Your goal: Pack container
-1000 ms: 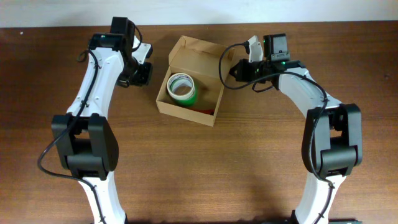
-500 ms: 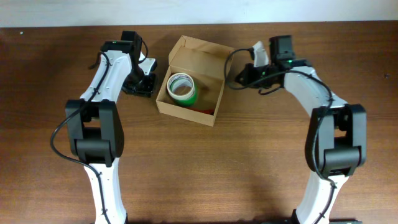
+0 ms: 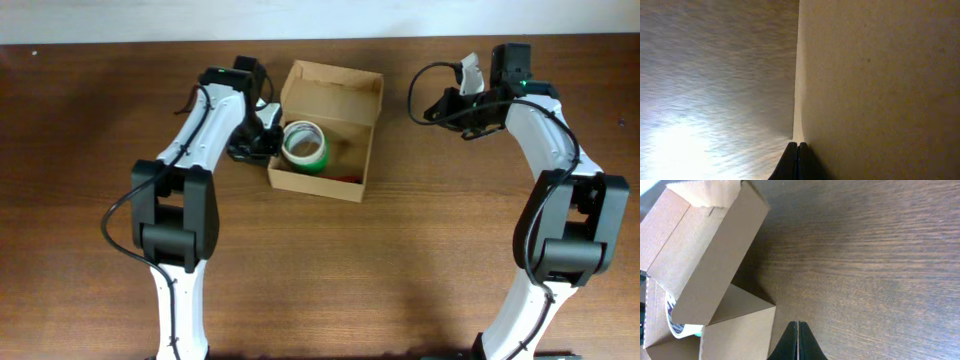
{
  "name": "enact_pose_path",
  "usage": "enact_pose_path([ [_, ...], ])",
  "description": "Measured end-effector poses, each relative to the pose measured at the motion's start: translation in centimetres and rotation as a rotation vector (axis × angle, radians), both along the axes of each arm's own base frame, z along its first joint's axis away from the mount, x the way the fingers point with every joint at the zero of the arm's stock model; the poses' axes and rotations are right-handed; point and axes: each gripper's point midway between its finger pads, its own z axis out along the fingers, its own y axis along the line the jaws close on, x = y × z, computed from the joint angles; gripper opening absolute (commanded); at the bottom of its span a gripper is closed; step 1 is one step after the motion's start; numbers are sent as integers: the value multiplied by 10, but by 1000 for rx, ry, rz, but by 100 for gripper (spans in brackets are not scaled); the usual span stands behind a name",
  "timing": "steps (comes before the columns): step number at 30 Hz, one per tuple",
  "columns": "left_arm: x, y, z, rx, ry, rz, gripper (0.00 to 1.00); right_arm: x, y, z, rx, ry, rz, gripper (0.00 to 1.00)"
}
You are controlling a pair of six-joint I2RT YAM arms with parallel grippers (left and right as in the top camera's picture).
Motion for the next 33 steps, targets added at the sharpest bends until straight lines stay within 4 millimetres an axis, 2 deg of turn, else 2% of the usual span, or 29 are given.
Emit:
enact_pose_path([
  [3,-2,-6,1,-1,8,22,2,-2,3,-1,-5,-1,19,4],
  [6,1,-4,0,19,1,48,2,-3,7,-1,-7,2,29,4],
  [10,16,3,-1,40,-57,79,2,-6,18,-2,-6,10,51,4],
  [14,37,20,-1,29,-116,130,2,-8,35,-1,-6,8,83,4],
  [19,61,44,3,-14,-180,201,2,4,55,5,1,-45,90,4],
  [23,63,54,3,-22,-181,227,2,15,70,13,15,-97,87,4],
  [33,63,52,3,-35,-178,225,2,22,105,24,44,-152,106,4],
])
